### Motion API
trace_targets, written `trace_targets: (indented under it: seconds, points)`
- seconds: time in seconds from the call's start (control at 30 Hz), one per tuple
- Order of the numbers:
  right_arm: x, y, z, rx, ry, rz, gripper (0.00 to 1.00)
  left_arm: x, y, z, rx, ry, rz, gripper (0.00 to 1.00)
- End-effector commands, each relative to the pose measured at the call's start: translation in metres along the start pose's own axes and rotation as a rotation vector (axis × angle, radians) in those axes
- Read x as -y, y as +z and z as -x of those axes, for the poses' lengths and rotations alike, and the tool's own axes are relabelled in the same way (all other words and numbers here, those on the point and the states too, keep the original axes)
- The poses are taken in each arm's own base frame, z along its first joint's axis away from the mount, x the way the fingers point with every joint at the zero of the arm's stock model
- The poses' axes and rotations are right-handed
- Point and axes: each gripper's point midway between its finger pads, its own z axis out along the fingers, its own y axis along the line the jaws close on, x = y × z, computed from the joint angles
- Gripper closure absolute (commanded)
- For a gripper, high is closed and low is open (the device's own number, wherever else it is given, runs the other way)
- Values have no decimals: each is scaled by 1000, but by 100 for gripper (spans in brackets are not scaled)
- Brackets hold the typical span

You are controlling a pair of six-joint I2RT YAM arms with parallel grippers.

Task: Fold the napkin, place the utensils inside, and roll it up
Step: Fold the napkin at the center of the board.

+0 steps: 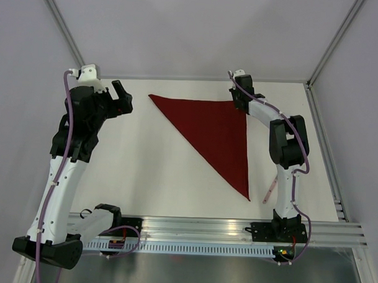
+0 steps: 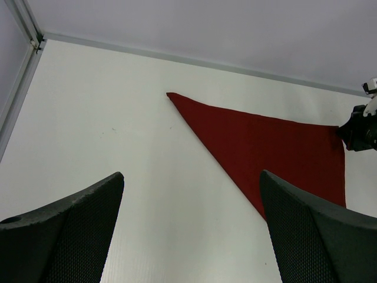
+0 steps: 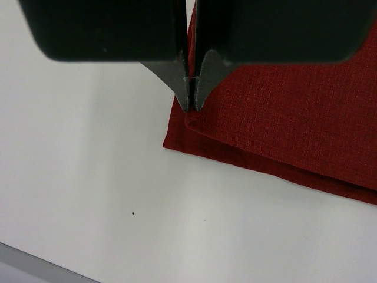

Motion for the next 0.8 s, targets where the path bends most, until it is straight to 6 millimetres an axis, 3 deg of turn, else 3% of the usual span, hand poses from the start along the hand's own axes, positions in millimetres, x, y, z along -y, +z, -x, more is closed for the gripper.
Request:
trace_targets:
  seconds: [0.0,0.37,0.6,0.67,0.7,0.77]
  points:
    - [12,3,19,46,11,-43,100,5,2,5,21,-33,-21,0]
    - [15,6,17,45,14,-50,99,4,1,6,25,-32,-19,0]
    - [21,14,6,15,12,-73,100,3,3,0,12,-31,-17,0]
    - [26,15,3,8,15,-89,89,4,4,-1,11,-32,-20,0]
    - [29,16,3,6,19,-97,70,3,4,-2,8,-32,-17,0]
    - [34,16,4,6,23,-105,52,2,4,-5,3,-31,-17,0]
